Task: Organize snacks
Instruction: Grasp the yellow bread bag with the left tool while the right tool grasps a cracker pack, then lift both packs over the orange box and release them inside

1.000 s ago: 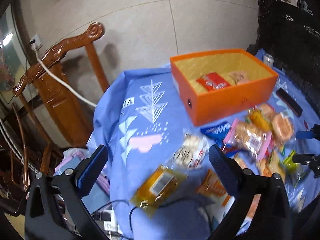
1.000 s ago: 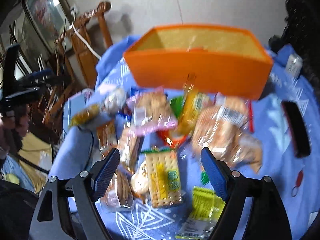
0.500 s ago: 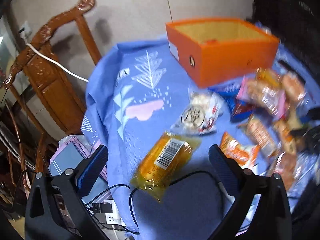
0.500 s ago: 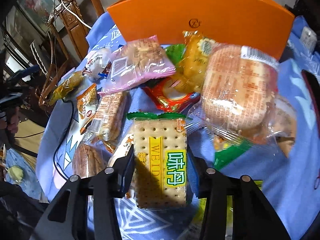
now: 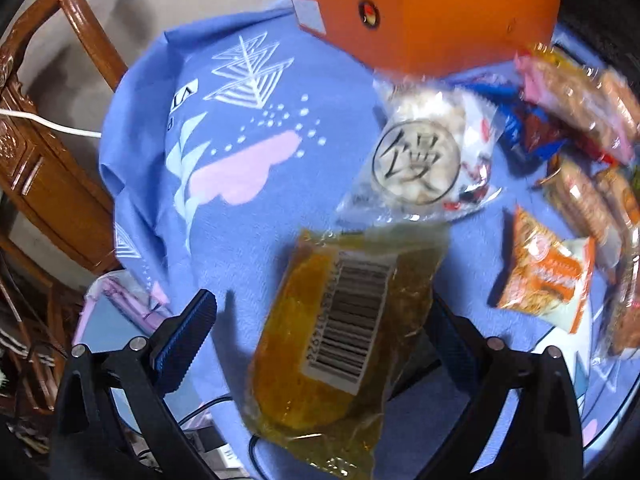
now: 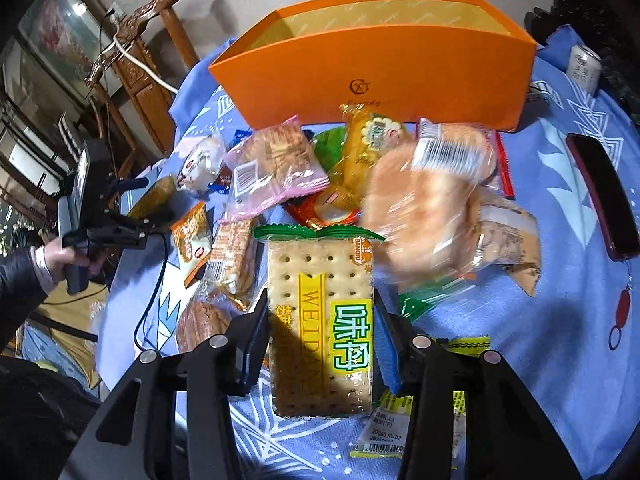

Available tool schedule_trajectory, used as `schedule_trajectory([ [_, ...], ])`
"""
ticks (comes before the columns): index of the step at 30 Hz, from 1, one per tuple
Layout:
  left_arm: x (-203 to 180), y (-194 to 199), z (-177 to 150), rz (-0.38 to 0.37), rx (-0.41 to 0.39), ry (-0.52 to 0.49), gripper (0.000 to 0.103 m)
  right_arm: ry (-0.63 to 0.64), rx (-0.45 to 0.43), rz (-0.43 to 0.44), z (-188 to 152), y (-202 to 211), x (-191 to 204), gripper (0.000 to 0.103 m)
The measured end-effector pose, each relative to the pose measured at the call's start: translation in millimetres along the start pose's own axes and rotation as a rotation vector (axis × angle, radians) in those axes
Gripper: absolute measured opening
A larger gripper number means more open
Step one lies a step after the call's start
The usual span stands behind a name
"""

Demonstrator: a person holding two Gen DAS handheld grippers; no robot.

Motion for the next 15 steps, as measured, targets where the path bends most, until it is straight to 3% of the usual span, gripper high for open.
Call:
schedule_trajectory([
  [1,-5.5,-0.2,-0.5,-0.042,0.007,0.015,0.084,-0.009,-0.005,-0.002,1.7,1.9,-1.0,0.047],
  [4,-15.5,3.4,0.7,-0.102,-0.005,0.057,0.06,-0.02,-0.013,-0.003,4.9,4.7,1.0,0.047],
  [6,-19.4,6.0,0.3,-0.116,-0.016,0.085,0.052,-0.02,-0.017,-0.006,7.6,5.1,2.4,0.047],
  [11,-25.6,18.7,-2.9,-0.112,-0.032,0.125,0.041,-0.021,-0.036,-0.009,11.8,10.7,3.6,0.047],
  [15,-27.7,40.8,-3.2,-0.116,-0.066,0.173,0.04,-0.017,-0.056,-0.006,15.7,19.3,5.4,0.047],
])
Point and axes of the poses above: each gripper's, at about its wrist camera, not at the fingertips, and y roughly against the way its jaws point, x to its left, z to its top, the point moved 10 cm from there along -y, roughly the way its jaws point, and after that the axes turned 3 degrees about z, right-handed, at the moved point
